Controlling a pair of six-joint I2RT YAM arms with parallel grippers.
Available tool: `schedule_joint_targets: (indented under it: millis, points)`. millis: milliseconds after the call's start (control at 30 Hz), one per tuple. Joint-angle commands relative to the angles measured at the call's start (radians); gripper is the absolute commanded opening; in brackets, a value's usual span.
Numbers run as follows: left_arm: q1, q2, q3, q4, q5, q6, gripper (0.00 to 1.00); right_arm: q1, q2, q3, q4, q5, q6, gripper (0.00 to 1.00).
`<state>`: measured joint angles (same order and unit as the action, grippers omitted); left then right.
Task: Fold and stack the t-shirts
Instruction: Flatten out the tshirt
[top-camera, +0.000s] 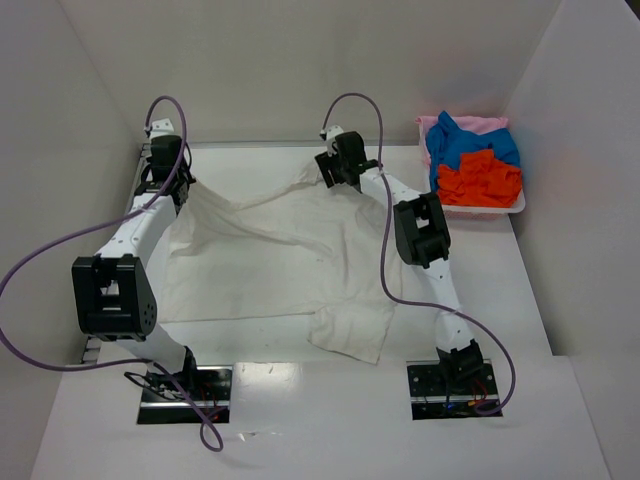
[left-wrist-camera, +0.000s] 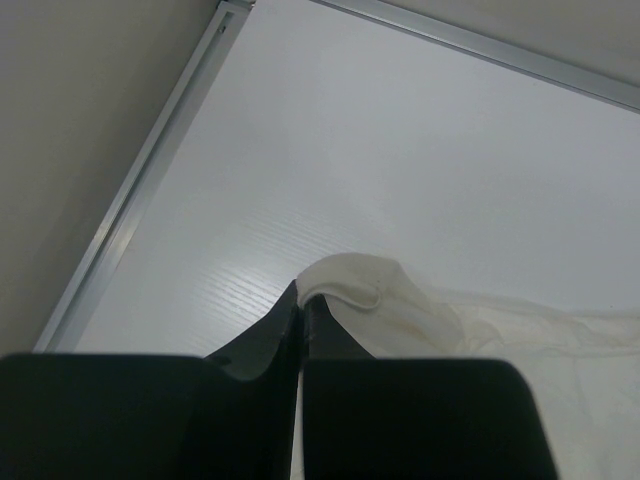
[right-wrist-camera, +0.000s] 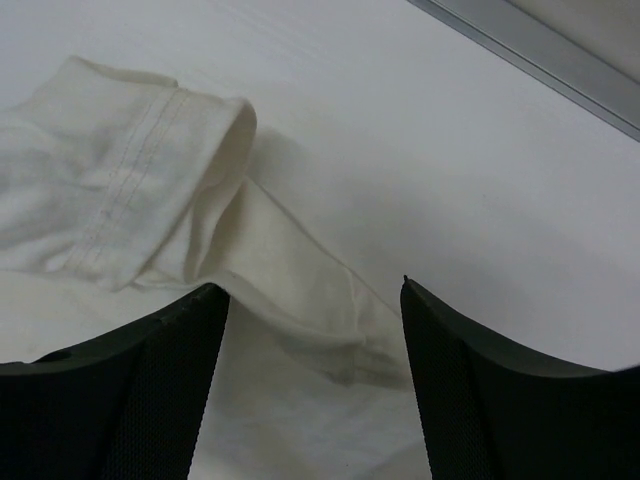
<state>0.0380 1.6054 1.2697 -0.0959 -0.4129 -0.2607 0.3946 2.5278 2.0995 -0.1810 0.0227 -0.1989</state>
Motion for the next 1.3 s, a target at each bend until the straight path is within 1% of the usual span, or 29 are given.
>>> schedule_joint_targets:
  millis: [0,33,100,133,233,267,333,367,467,600,733,767,900,967,1100,1200,1267]
  points:
    - [0.007,0.017,0.031,0.047,0.019,0.015,0.0,-0.003,0.008,0.062,0.002,0.002,0.016,0.74]
    - [0.007,0.018,0.031,0.047,0.019,0.015,0.0,-0.003,0.017,0.062,0.002,0.002,0.016,0.67]
    - [0.007,0.018,0.031,0.047,0.019,0.015,0.0,-0.003,0.017,0.08,0.002,0.002,0.016,0.58]
    - [0.007,0.018,0.031,0.047,0.019,0.015,0.0,-0.003,0.028,0.08,0.002,0.002,0.026,0.45]
    - [0.007,0.018,0.031,0.047,0.019,0.015,0.0,-0.003,0.028,0.08,0.002,0.014,0.035,0.28]
    - [0.007,0.018,0.031,0.047,0.019,0.015,0.0,-0.003,0.028,0.08,0.002,0.014,0.044,0.2]
    - [0.007,0.018,0.031,0.047,0.019,0.015,0.0,-0.003,0.017,0.08,0.002,0.014,0.044,0.13]
    - [0.007,0.018,0.031,0.047,0.019,0.015,0.0,-0.003,0.017,0.08,0.002,0.014,0.056,0.08]
    - [0.007,0.018,0.031,0.047,0.028,0.015,0.0,-0.013,0.006,0.08,0.002,0.003,0.082,0.0]
    - [0.007,0.008,0.031,0.047,0.028,0.015,0.0,-0.022,-0.04,0.08,0.002,0.013,0.113,0.0]
    - [0.016,-0.002,0.043,0.036,0.046,0.015,0.0,-0.033,-0.121,0.027,0.002,0.022,0.122,0.0]
    - [0.016,-0.002,0.054,0.025,0.055,0.015,0.0,-0.033,-0.168,0.007,0.002,0.022,0.122,0.0]
    - [0.016,-0.021,0.074,0.045,0.045,0.026,0.0,-0.042,-0.317,-0.183,0.089,0.033,0.122,0.0]
    - [0.028,0.001,0.115,0.054,0.045,0.035,0.0,-0.053,-0.362,-0.223,0.103,0.033,0.133,0.0]
    - [0.066,0.097,0.218,0.015,0.069,0.044,0.0,-0.074,-0.457,-0.317,0.119,0.033,0.142,0.0]
    - [0.076,0.151,0.241,0.005,0.091,0.044,0.0,-0.083,-0.513,-0.381,0.152,0.033,0.142,0.0]
    - [0.085,0.172,0.241,0.015,0.109,0.044,0.0,-0.083,-0.523,-0.391,0.161,0.043,0.131,0.0]
